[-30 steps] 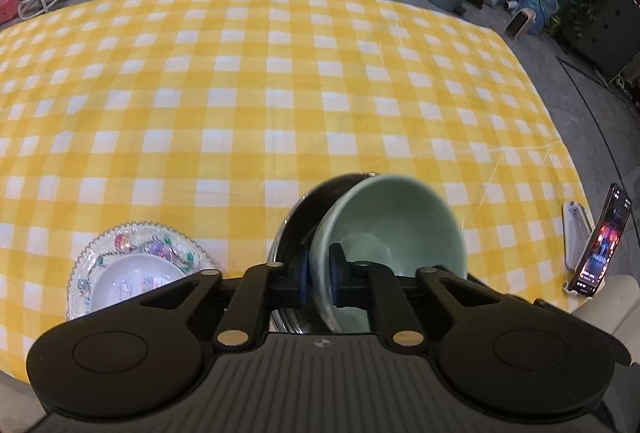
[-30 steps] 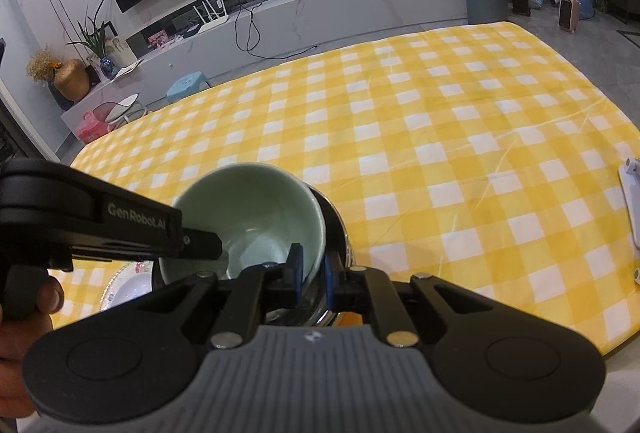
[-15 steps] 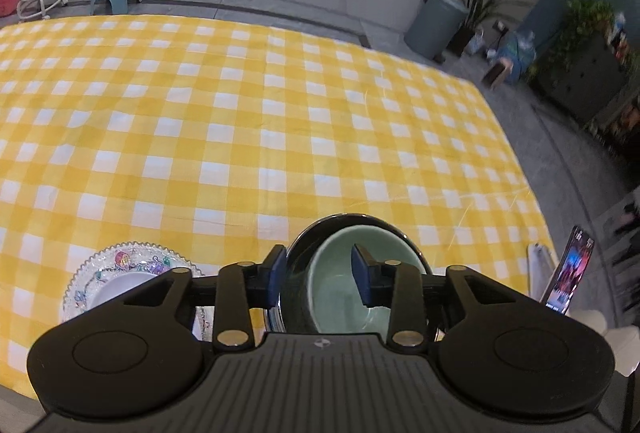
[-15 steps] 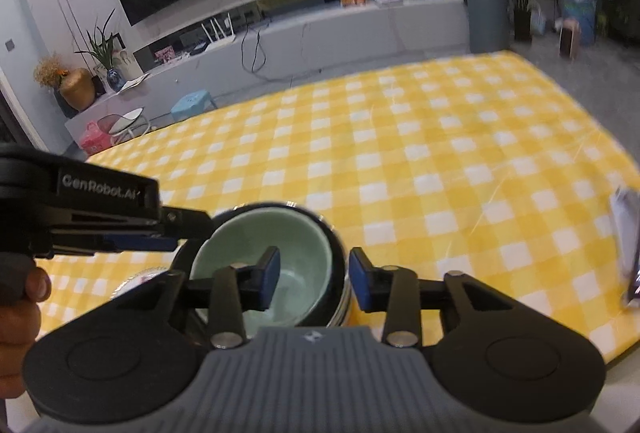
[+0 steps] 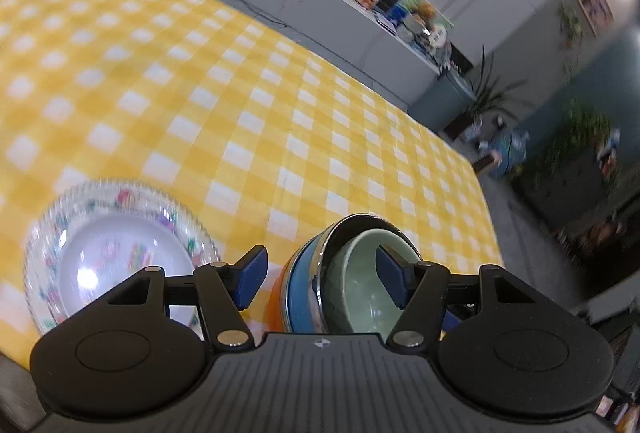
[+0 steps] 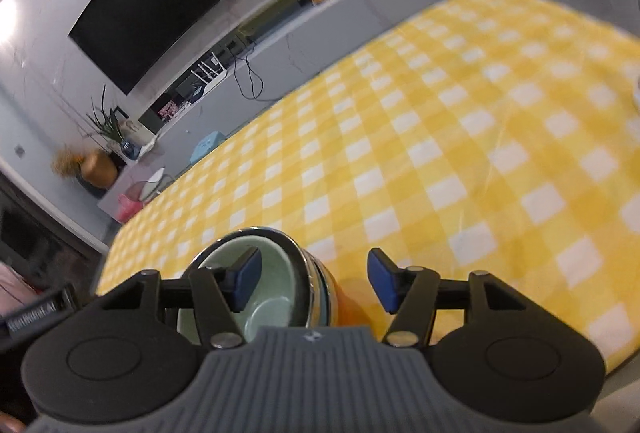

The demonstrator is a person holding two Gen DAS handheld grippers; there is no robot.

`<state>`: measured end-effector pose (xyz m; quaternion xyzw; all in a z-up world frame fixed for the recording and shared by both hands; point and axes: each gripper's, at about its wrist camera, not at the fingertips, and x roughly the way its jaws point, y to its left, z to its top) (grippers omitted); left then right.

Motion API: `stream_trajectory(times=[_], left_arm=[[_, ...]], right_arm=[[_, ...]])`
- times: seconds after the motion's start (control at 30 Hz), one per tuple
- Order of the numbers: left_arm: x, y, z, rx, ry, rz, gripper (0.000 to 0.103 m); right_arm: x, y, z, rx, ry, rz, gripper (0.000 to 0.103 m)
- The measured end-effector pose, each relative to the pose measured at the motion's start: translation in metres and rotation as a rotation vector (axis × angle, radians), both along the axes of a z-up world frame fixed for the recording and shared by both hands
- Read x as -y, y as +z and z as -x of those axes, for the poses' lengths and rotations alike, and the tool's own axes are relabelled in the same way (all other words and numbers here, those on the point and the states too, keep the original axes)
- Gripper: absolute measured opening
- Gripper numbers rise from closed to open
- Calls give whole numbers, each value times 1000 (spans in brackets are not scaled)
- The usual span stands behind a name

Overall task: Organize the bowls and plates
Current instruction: 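Close both grippers on the rim of the nested bowl stack, then lift the bowl stack with both grippers and lower it onto the sticker plate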

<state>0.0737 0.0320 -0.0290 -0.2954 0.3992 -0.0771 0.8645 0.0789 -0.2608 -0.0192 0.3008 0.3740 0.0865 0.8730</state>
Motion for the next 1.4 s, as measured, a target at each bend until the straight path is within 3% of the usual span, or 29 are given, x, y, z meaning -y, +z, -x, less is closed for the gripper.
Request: stream_trajectory(times=[0.1, 0.2, 0.47, 0.77, 1.1, 1.4], left_arm=[[-2, -9, 1, -6, 14, 49, 73], [1, -14, -1, -19, 17, 39, 73], [10, -30, -4, -63, 5, 37, 74], [22, -31, -9, -71, -34, -28, 71], [22, -50, -17, -140, -51, 8, 68], [19, -54, -17, -147, -64, 33, 64]], right_arm=[[3, -6, -4, -29, 0, -62, 60], [2, -14, -6, -74, 12, -89, 60], [-4, -29, -11, -153, 45, -70, 60], [-2, -39, -18, -198, 65, -87, 60], [2, -51, -24, -257, 75, -197, 54], [6, -56, -24, -288, 67, -252, 53]])
